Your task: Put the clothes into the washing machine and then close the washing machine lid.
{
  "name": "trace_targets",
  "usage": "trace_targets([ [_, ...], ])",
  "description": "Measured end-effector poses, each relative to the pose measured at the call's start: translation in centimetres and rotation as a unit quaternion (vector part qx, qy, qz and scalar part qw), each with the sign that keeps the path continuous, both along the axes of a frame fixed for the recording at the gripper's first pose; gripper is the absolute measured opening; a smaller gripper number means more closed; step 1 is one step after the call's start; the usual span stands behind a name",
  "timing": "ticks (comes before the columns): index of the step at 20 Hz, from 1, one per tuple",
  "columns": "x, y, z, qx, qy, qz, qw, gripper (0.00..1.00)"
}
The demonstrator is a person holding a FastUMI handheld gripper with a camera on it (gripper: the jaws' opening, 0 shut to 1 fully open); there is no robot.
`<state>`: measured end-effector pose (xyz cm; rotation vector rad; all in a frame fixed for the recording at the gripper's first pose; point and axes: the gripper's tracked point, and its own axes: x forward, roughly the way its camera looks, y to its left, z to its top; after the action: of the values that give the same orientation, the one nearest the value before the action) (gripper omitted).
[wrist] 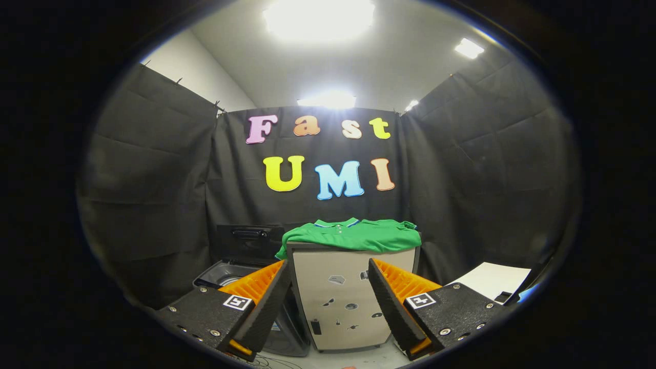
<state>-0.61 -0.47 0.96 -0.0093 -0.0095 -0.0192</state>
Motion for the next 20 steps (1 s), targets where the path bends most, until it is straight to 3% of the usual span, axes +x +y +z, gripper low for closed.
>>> trace_targets([
  [20,0.8,-0.2,2.2,-0.007,0.004,-0.005,1.0,0.93],
])
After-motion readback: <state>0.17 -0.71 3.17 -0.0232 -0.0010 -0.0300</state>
